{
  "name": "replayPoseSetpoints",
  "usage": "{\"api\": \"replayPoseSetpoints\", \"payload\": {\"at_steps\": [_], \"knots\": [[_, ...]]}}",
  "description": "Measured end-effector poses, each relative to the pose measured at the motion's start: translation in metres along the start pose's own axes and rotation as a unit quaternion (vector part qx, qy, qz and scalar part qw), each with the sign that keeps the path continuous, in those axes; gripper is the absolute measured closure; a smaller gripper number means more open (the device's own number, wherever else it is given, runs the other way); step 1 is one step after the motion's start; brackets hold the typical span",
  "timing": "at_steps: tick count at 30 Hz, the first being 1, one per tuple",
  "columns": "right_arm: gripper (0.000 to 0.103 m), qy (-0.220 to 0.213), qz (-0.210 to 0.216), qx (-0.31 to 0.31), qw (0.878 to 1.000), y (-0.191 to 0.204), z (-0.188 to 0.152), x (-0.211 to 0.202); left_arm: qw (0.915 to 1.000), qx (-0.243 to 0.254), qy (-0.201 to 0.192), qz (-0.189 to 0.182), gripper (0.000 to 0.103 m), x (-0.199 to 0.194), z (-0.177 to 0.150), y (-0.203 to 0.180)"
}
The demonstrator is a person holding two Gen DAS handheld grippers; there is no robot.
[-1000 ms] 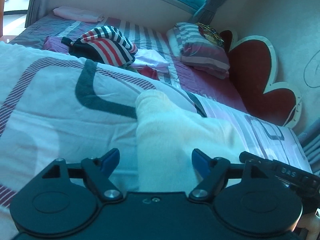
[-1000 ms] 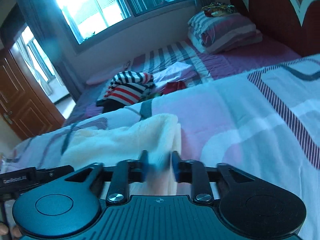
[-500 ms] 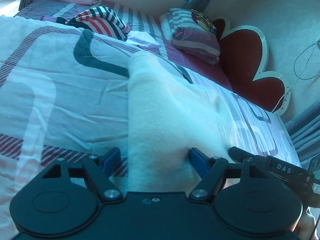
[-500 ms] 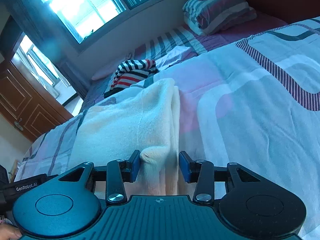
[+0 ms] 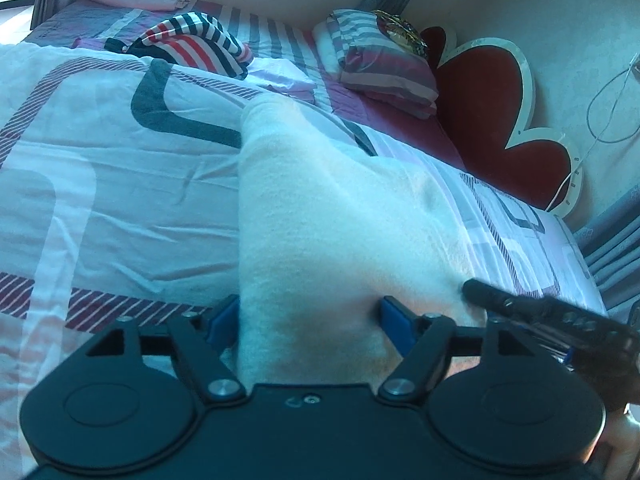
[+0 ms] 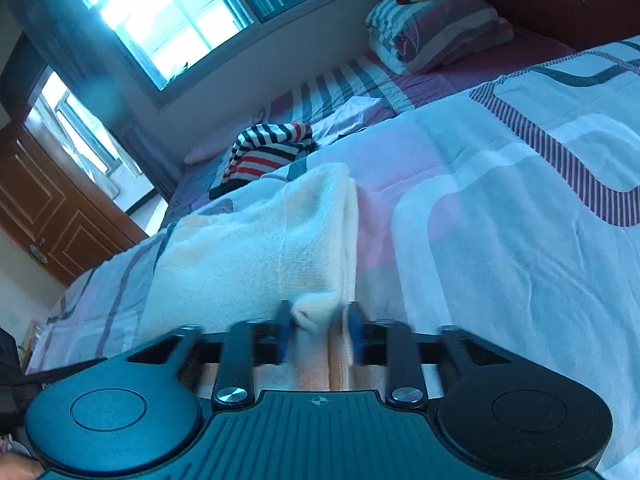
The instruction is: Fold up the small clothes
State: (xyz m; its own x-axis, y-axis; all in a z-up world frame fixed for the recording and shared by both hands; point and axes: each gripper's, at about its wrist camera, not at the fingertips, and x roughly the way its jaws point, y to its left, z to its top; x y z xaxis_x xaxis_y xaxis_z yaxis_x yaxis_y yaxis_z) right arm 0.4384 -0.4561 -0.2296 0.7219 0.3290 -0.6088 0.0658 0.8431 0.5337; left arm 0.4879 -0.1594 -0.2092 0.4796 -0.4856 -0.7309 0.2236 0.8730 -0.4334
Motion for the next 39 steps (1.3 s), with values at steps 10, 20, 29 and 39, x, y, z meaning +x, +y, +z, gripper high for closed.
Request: {"api": "replayPoseSetpoints", "payload": {"at_steps": [10, 20, 29, 39], "knots": [[0.039, 0.011, 0.022, 0.034, 0.999, -0.009, 0.009, 0.004, 1.0000, -0.004, 0.003, -0.001, 0.020, 0.005, 0.003, -0.005], [0.042, 0.022, 0.027, 0.025, 0.999, -0.007, 0.000, 0.019, 0.9999, -0.006, -0.004, -0.008, 0.023, 0.008, 0.001, -0.007], [0.063, 0.027, 0.034, 0.023, 0.999, -0.007, -0.004, 0.020, 1.0000, 0.002, -0.006, -0.005, 0.036, 0.008, 0.001, -0.008], [0.073, 0.019, 0.012, 0.001, 1.000, 0.009, -0.006, 0.019, 0.9998, 0.013, -0.013, 0.000, 0.063, 0.003, 0.000, -0.015]]}}
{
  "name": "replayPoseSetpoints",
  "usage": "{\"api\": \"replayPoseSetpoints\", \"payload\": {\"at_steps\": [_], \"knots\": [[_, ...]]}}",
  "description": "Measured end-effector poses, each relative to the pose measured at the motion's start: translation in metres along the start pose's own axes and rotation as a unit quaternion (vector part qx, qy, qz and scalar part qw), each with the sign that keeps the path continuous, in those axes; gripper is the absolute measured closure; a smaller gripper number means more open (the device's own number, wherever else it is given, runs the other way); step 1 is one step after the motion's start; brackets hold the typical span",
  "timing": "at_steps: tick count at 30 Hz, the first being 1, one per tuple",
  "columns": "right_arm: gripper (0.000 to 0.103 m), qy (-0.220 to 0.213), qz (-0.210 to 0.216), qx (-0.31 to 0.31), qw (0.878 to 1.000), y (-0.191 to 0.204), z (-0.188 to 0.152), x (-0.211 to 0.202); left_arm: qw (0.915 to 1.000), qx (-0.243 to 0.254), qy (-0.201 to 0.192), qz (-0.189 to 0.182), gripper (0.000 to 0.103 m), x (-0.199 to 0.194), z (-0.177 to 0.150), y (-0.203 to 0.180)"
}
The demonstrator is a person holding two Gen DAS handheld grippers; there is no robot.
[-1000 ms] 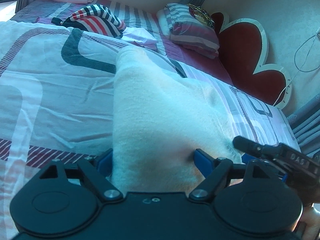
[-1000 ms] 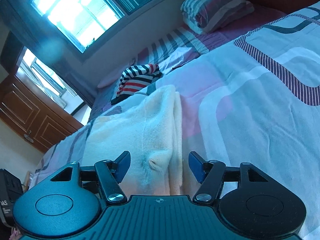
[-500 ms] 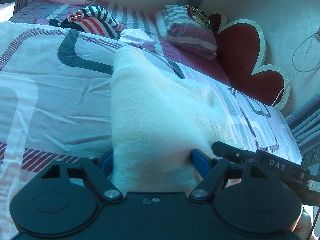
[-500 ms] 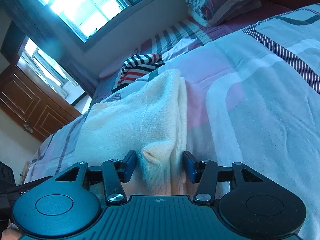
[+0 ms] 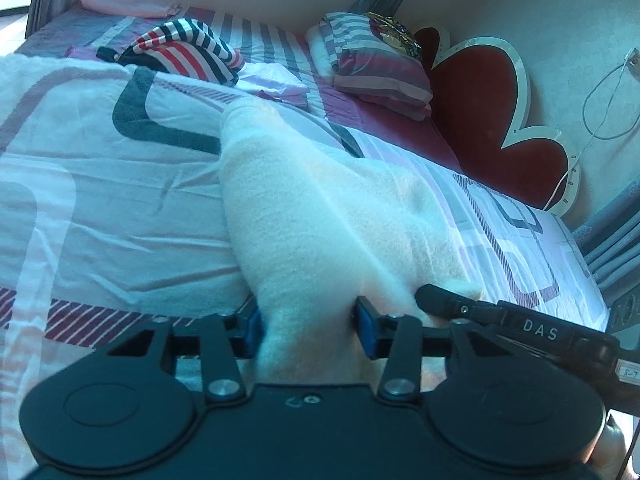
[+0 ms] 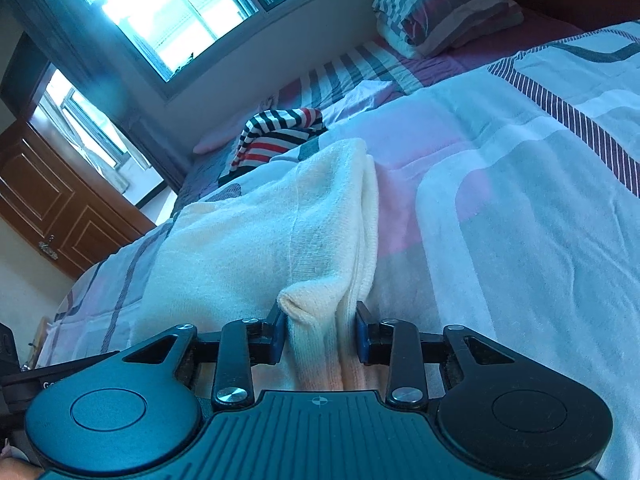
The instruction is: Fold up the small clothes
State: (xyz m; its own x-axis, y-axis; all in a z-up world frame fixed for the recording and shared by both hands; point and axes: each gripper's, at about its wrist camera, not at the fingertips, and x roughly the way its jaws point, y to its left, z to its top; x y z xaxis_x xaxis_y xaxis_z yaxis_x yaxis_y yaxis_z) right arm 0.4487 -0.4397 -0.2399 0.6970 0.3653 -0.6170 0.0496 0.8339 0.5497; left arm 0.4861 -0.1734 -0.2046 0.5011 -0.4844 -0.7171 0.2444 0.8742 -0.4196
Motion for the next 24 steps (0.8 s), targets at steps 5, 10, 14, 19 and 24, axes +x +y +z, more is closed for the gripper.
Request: {"api": "replayPoseSetpoints", "payload": {"at_steps": [5, 10, 14, 19, 24], "knots": [[0.075, -0.013, 0.005, -0.012, 1.000, 0.012, -0.001, -0.008, 0.9999, 0.010, -0.012, -0.005, 0.072, -0.013, 0.001, -0.003], [0.076, -0.022, 0.021, -0.021, 0.999, 0.033, 0.002, -0.017, 0.9994, 0.020, -0.023, -0.013, 0.078, -0.031, 0.005, -0.008], [0.076, -0.023, 0.037, -0.028, 0.999, 0.057, 0.001, -0.022, 0.9987, 0.023, -0.044, -0.015, 0.078, -0.057, 0.007, -0.004], [0.076, -0.029, 0.056, -0.039, 0.997, 0.101, -0.010, -0.032, 0.9977, 0.020, -0.062, -0.017, 0.080, -0.102, 0.004, 0.015], [0.076, -0.032, 0.083, -0.056, 0.994, 0.162, -0.038, -0.035, 0.9960, 0.026, -0.086, -0.006, 0.080, -0.158, -0.011, 0.052]]}}
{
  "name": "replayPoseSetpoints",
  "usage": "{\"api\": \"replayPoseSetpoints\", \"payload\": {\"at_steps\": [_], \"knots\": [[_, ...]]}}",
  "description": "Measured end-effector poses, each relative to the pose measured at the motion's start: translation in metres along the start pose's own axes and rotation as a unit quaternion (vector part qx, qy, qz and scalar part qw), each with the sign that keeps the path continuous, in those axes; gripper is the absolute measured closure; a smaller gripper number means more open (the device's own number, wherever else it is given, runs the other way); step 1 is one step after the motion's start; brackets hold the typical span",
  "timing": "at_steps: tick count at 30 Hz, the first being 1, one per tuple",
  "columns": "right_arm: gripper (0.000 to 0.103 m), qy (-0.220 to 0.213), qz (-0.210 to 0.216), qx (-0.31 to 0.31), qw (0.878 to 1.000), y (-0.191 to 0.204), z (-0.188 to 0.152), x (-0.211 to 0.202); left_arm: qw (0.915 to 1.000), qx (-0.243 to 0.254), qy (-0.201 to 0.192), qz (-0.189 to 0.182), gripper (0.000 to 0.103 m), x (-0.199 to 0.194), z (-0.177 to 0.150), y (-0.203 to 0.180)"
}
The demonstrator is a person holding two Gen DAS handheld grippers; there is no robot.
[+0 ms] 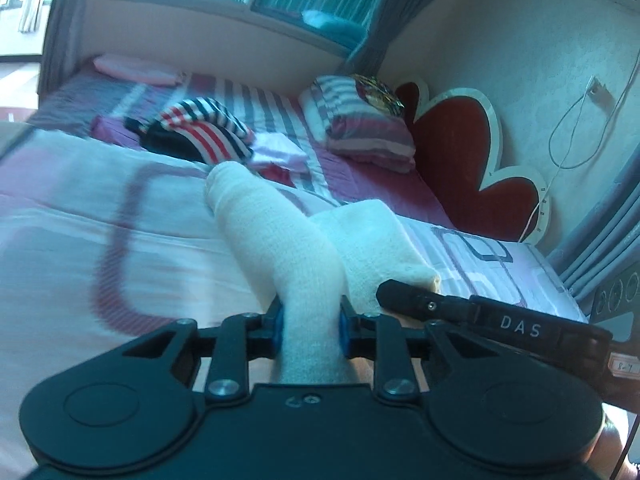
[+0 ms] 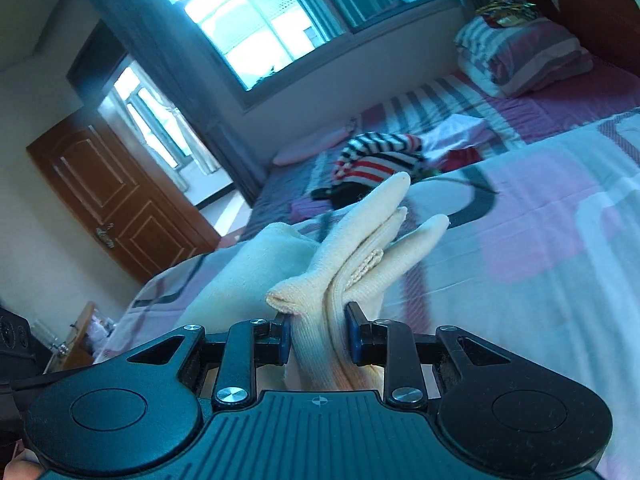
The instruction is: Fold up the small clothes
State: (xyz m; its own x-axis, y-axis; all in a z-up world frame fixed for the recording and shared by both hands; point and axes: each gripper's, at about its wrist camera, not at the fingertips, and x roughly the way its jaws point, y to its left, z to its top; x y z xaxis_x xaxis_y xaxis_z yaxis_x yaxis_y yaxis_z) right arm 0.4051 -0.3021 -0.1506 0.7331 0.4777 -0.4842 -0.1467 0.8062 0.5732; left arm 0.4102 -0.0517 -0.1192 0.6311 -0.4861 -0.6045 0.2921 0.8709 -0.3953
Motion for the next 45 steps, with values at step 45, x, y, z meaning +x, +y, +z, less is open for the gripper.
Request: {"api": "replayPoseSetpoints", "payload": {"at_steps": [45], "knots": [[0.092, 0.119, -0.019, 0.029, 0.992, 0.074, -0.186, -0.010, 0.9876, -0.130, 0.081, 0.034, 0.073, -0.093, -0.133, 0.145]]}}
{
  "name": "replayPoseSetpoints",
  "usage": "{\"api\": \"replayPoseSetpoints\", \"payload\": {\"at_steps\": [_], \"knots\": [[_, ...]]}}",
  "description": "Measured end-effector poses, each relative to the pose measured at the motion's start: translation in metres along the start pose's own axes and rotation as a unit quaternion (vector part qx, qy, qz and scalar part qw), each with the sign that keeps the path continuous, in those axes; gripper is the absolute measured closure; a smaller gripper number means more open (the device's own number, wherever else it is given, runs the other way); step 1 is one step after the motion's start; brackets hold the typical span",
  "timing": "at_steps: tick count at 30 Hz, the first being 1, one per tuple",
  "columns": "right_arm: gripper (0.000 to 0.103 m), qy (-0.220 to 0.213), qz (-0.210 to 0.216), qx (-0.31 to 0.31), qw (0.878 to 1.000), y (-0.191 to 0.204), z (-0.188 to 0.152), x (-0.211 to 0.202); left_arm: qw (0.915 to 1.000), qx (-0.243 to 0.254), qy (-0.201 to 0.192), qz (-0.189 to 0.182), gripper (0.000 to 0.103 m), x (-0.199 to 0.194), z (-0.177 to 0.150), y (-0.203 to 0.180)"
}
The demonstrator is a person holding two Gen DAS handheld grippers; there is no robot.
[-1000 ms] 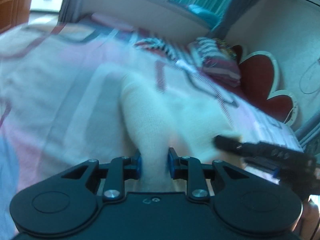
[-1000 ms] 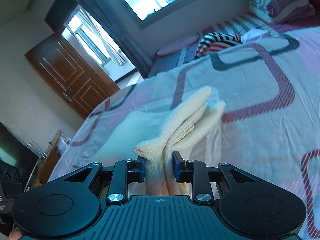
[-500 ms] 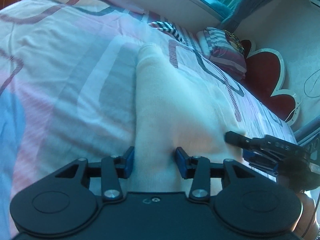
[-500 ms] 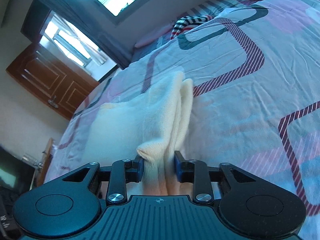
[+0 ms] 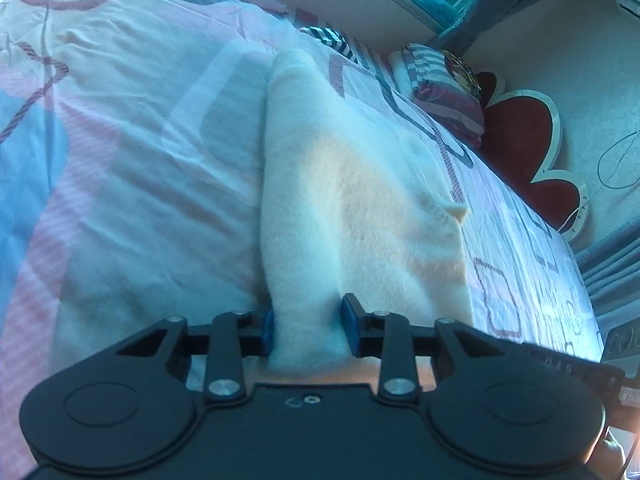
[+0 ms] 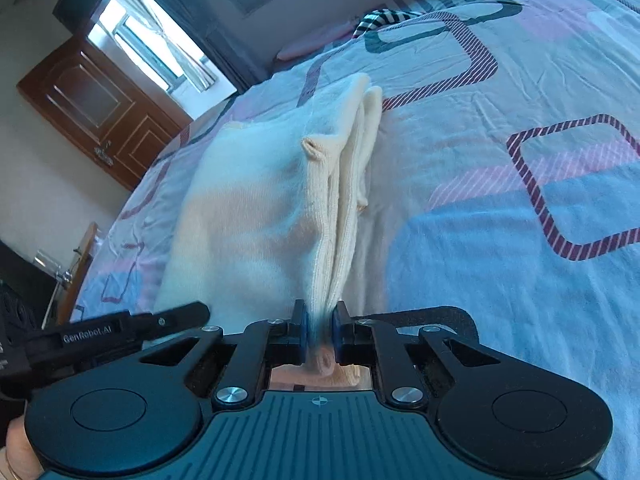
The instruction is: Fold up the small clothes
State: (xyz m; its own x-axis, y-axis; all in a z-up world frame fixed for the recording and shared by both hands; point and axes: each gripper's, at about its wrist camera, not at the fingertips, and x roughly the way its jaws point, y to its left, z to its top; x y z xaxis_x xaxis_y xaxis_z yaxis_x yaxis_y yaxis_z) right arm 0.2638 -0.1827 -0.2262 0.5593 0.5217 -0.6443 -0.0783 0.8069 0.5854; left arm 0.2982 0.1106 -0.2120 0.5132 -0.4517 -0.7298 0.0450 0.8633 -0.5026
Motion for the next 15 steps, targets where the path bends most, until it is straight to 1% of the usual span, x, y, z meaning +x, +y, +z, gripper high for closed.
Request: {"api": "replayPoseSetpoints", "payload": {"at_steps": [1, 3, 5, 9, 15], "knots": [[0.092, -0.007, -0.005, 0.003, 1.000, -0.001, 0.000, -0.004, 1.0000, 0.001, 0.004, -0.001, 0.073, -0.001, -0.003, -0.002], [0.092, 0.001, -0.027, 0.004, 1.000, -0.008, -0.003, 0.000, 0.9997, 0.018, 0.004, 0.016, 0.073, 0.001, -0.009, -0.007], [0.092, 0.003, -0.026, 0.010, 1.000, -0.013, -0.006, 0.003, 0.9990, 0.031, 0.001, 0.033, 0.070, 0.002, -0.011, -0.012], [0.092, -0.001, -0.028, 0.006, 1.000, -0.007, -0.004, -0.005, 0.9963, 0.059, -0.007, 0.062, 0.066, -0.004, -0.011, -0.023], [0.091, -0.011, -0.027, 0.013, 0.999, -0.005, -0.001, -0.019, 0.9920, 0.084, -0.019, 0.092, 0.066, -0.015, -0.011, -0.036]]}}
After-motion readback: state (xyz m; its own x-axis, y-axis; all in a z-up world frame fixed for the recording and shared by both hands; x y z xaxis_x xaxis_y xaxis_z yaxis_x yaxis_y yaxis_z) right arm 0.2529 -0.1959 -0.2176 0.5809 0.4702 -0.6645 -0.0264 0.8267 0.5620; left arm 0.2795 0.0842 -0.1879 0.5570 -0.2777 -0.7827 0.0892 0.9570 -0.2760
